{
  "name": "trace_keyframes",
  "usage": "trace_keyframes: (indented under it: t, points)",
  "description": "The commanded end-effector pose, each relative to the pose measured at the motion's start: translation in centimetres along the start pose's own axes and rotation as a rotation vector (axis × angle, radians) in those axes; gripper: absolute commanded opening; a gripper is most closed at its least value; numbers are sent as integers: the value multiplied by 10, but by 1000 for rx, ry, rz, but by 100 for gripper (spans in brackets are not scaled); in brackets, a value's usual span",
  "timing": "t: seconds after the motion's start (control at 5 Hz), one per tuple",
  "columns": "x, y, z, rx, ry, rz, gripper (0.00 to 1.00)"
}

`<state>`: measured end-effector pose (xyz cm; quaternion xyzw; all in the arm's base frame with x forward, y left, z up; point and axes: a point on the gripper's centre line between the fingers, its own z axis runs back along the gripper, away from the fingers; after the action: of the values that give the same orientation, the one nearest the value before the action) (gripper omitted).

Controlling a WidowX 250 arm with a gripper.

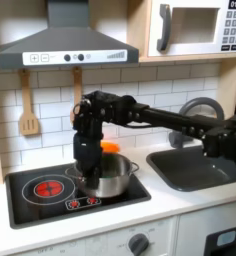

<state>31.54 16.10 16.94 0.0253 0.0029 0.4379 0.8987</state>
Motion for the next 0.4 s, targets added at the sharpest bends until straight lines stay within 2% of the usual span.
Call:
trace_keyframes:
  t: [0.0, 0.2]
  points:
    - [13, -2, 1, -13, 1, 23, 0]
    - [23, -4, 0, -11, -3, 30, 0]
